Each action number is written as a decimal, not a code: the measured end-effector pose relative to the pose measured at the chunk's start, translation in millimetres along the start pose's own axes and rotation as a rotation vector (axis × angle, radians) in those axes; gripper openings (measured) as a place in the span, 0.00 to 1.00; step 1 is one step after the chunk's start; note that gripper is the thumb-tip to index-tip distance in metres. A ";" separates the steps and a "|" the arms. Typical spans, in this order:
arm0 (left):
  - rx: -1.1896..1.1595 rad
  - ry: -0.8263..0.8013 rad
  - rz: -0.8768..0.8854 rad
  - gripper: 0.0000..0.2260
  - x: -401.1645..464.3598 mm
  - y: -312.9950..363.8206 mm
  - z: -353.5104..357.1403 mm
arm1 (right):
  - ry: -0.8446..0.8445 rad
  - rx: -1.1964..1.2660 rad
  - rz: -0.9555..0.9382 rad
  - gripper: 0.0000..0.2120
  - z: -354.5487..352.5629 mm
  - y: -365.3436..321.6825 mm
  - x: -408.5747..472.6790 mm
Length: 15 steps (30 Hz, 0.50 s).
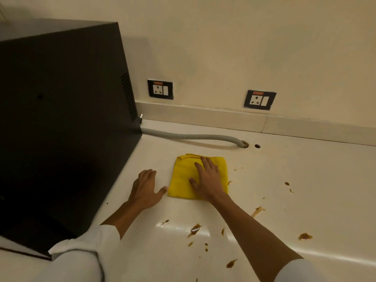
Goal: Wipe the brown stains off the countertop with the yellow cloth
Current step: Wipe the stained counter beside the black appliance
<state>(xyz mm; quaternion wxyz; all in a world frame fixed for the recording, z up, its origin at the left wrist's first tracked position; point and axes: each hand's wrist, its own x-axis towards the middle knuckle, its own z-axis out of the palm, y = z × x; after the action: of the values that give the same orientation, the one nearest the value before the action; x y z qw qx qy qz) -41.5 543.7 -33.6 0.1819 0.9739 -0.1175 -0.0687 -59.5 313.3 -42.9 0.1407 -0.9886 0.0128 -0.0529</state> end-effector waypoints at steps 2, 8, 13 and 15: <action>-0.012 -0.009 -0.007 0.35 -6.3 -14.0 6.2 | -0.076 -0.085 -0.030 0.35 15.3 -7.0 6.8; 0.022 -0.008 0.016 0.32 -11.3 -46.2 24.2 | -0.099 -0.051 0.036 0.36 43.4 -7.8 -1.2; 0.072 0.077 0.014 0.38 -15.4 -47.0 40.2 | -0.072 -0.047 0.060 0.37 43.3 -1.2 -18.9; 0.077 0.098 0.013 0.39 -14.5 -48.8 42.7 | -0.063 -0.033 0.067 0.38 41.2 2.3 -22.2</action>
<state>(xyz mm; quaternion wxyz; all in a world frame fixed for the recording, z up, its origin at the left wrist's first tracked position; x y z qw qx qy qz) -53.0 577.2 -89.8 0.1503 0.9815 -0.1176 -0.0153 -77.1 323.4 -85.1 0.1264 -0.9909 0.0421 -0.0168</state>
